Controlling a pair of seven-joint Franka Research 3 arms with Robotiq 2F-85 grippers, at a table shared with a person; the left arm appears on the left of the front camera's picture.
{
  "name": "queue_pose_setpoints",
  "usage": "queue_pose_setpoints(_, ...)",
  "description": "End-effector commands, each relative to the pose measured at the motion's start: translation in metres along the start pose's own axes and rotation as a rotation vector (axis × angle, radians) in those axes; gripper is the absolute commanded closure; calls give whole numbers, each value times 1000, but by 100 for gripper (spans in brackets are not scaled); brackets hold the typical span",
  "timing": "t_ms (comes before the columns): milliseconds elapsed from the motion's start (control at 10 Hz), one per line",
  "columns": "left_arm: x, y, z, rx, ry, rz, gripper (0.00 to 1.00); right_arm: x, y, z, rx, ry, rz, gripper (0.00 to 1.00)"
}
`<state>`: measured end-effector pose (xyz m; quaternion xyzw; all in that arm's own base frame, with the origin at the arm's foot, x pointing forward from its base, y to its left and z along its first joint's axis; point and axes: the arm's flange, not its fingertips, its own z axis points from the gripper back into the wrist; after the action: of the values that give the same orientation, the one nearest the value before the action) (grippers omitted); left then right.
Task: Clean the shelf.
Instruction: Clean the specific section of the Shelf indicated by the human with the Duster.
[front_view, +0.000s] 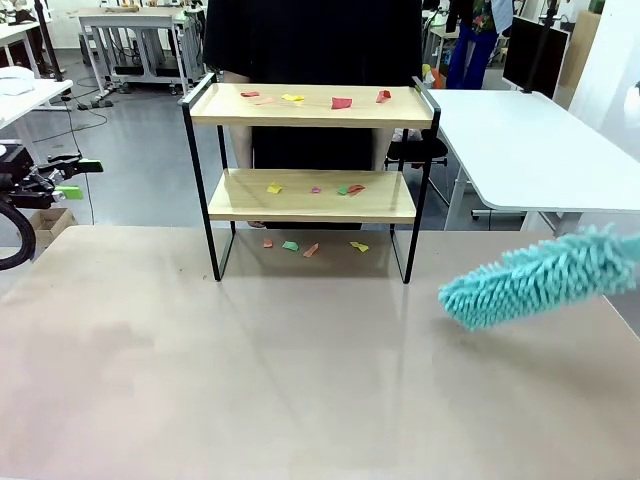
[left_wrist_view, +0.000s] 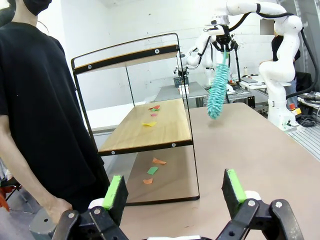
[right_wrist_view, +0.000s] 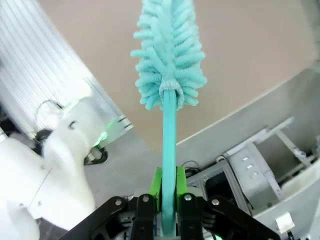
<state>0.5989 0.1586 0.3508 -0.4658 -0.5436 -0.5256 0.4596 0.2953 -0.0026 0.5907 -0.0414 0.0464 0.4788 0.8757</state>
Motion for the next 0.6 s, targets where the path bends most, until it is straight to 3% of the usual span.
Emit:
queue_pose_setpoints(0,2,-1,0,-6,5,-12,0,3,18,-3,66,13,99,87)
queue_pose_setpoints(200,2,-1,0,-6,5,-12,0,7,32,-4,120,18,175,87)
queue_pose_setpoints(400,2,-1,0,-6,5,-12,0,11,33,0,135,-16,163,87)
queue_pose_setpoints(500,2,-1,0,-6,5,-12,0,13,35,-9,109,32,149,87)
